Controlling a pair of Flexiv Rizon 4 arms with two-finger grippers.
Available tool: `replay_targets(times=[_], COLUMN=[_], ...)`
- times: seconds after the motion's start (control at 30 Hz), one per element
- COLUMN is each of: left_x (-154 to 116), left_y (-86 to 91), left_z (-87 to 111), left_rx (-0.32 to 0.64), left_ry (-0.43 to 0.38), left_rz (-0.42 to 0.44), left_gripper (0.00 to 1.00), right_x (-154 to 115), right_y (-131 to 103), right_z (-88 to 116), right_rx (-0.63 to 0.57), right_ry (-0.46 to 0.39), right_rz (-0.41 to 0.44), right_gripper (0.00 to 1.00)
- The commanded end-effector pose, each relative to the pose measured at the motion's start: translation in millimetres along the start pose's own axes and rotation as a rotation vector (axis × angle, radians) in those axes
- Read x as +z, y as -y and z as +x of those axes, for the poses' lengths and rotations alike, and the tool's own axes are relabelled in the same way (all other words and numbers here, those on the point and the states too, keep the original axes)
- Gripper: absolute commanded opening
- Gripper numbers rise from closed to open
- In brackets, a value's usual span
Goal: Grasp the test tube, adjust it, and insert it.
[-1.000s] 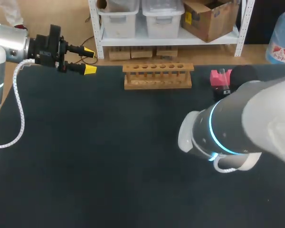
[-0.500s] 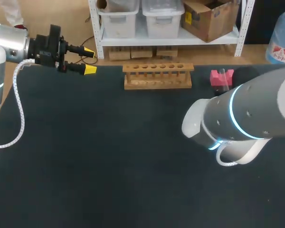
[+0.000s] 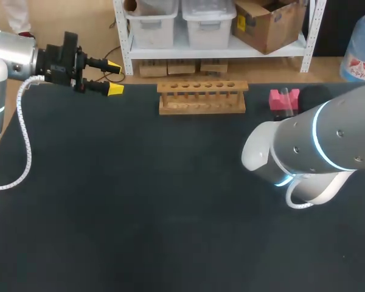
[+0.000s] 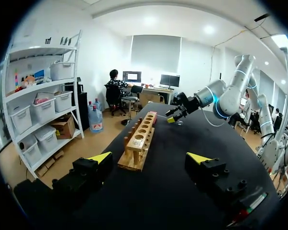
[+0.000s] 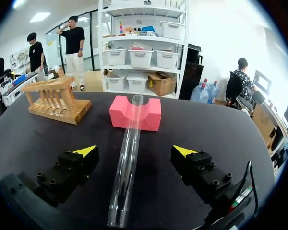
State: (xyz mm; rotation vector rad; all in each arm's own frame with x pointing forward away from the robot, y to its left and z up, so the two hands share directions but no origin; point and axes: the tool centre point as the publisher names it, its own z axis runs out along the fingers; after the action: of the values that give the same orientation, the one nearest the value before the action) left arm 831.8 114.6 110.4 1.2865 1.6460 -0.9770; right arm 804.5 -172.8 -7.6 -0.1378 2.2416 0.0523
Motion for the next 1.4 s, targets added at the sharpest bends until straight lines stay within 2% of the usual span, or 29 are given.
replay_targets(times=[0.03,0.1,0.17,0.2,0.23,0.27,0.3,0.37,0.47,0.87,0.97,1.03,1.1,1.23,1.4], left_x=[-0.3,-0.3,-0.3,-0.3,-0.3,-0.3,-0.3,-0.3,-0.3,-0.3,-0.3,-0.3,-0.3,-0.3,-0.3], left_y=[2.7,2.7,2.7,2.7,2.7,2.7,2.7,2.7,2.7,2.7,2.7,2.7,2.7,2.7,2.7], left_z=[1.1,1.1,1.1,1.1,1.1,1.1,1.1,1.1,1.1,1.1,1.1,1.1,1.1,1.1,1.1], left_rx=[0.003,0.003,0.003,0.003,0.003,0.003,0.003,0.003,0.003,0.003,0.003,0.003,0.003,0.003,0.003], left_ry=[0.003,0.003,0.003,0.003,0.003,0.003,0.003,0.003,0.003,0.003,0.003,0.003,0.003,0.003,0.003], left_rz=[-0.006,-0.006,-0.006,-0.006,-0.006,-0.006,-0.006,-0.006,-0.006,-0.006,-0.006,-0.006,-0.006,-0.006,-0.006], left_gripper=[1.0,1.0,1.0,1.0,1.0,1.0,1.0,1.0,1.0,1.0,1.0,1.0,1.0,1.0,1.0], right_x=[1.2,1.8,2.9,3.2,3.5,3.9,4.0,4.3,5.2,11.3,12.5,12.8,13.2,13.6,13.1], right_y=[2.4,2.0,1.8,1.8,1.8,1.9,1.9,2.0,0.8,-6.3,-6.4,-6.1,-5.9,-5.8,-5.7], right_z=[1.6,2.0,2.6,2.7,2.7,2.7,2.6,2.1,2.7,8.5,8.6,8.8,9.2,9.8,10.0], right_rx=[0.001,-0.001,-0.002,-0.004,-0.005,-0.005,-0.003,-0.001,-0.002,-0.014,-0.015,-0.014,-0.014,-0.011,-0.007], right_ry=[0.003,-0.002,-0.006,-0.009,-0.01,-0.011,-0.011,-0.012,-0.018,-0.054,-0.057,-0.06,-0.062,-0.067,-0.07], right_rz=[-0.114,-0.117,-0.119,-0.12,-0.121,-0.121,-0.123,-0.123,-0.126,-0.147,-0.148,-0.148,-0.149,-0.15,-0.145], right_gripper=[0.99,1.0,0.86,0.82,0.71,0.55,0.49,0.49,0.44,0.44,0.4,0.24,0.25,0.2,0.19])
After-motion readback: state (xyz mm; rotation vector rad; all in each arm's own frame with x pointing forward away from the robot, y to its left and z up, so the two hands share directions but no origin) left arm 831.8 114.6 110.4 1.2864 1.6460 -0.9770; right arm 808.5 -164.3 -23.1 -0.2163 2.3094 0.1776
